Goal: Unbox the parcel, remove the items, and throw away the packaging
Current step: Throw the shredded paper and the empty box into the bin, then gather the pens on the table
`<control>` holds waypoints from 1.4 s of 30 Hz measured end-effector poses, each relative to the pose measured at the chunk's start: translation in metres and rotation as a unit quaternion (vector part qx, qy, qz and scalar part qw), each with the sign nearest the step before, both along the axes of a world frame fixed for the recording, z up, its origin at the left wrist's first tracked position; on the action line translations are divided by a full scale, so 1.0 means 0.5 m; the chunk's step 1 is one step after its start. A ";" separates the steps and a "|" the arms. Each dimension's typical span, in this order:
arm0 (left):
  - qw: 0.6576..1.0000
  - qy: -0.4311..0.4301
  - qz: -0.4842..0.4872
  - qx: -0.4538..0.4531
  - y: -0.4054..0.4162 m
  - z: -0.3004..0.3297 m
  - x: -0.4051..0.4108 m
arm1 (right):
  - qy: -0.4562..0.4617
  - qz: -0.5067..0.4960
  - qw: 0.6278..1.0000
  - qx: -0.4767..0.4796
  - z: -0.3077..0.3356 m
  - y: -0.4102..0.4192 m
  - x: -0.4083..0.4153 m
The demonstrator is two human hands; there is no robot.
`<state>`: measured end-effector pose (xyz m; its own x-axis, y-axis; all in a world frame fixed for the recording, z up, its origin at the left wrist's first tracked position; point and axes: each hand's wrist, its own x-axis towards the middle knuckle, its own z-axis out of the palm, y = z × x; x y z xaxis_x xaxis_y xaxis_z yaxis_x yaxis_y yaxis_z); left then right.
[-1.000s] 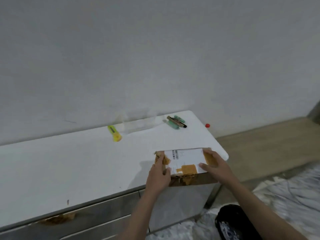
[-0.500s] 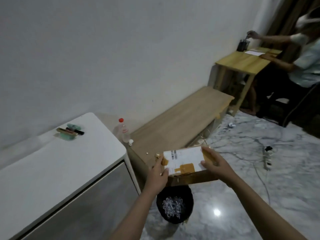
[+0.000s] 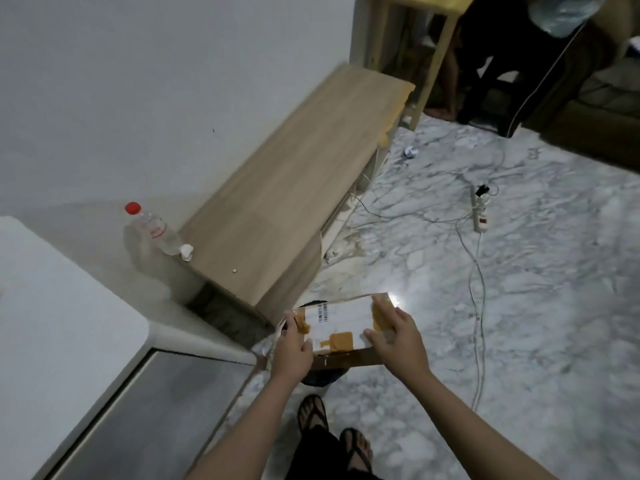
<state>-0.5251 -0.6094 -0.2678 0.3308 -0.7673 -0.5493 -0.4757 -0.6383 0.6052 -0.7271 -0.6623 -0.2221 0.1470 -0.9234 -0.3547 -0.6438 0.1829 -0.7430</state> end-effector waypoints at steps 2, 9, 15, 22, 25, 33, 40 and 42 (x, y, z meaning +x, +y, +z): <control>0.998 0.042 0.024 0.045 -0.028 -0.041 0.010 | 0.029 -0.019 0.999 0.000 -0.045 -0.011 0.023; 0.986 0.064 0.050 0.147 -0.103 -0.167 0.042 | 0.113 0.047 0.989 0.080 -0.185 -0.050 0.115; 0.982 0.086 0.099 0.137 -0.088 -0.181 0.049 | 0.080 0.087 0.986 0.121 -0.179 -0.048 0.157; 0.975 0.102 0.193 0.048 -0.021 -0.028 0.018 | 0.004 0.098 0.992 0.081 -0.076 -0.015 0.180; 0.971 0.060 0.231 -0.022 0.040 0.064 0.011 | -0.028 0.118 0.991 0.048 -0.011 0.014 0.205; 0.861 -0.106 0.435 -0.243 0.285 0.248 0.105 | -0.128 0.224 0.963 -0.078 0.158 0.128 0.372; 0.760 -0.176 0.539 -0.318 0.485 0.319 0.257 | -0.208 0.307 0.923 -0.100 0.247 0.267 0.569; 0.736 -0.194 0.562 -0.325 0.537 0.332 0.317 | -0.222 0.331 0.910 -0.109 0.255 0.307 0.636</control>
